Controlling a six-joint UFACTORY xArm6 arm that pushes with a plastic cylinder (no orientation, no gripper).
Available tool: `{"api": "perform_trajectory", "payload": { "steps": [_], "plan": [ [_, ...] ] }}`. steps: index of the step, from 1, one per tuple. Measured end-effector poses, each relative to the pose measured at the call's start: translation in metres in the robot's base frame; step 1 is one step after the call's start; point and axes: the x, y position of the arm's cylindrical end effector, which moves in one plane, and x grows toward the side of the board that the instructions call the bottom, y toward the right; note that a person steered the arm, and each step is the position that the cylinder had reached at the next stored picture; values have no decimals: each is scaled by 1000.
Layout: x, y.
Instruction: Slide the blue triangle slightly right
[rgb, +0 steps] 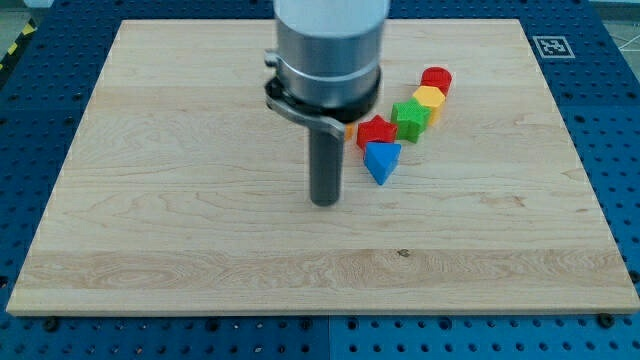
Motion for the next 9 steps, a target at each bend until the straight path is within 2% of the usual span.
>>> {"api": "perform_trajectory", "payload": {
  "steps": [1, 2, 5, 7, 9],
  "plan": [
    [-38, -12],
    [-43, -1],
    [-33, 79],
    [-28, 86],
    [5, 140]
  ]
}}
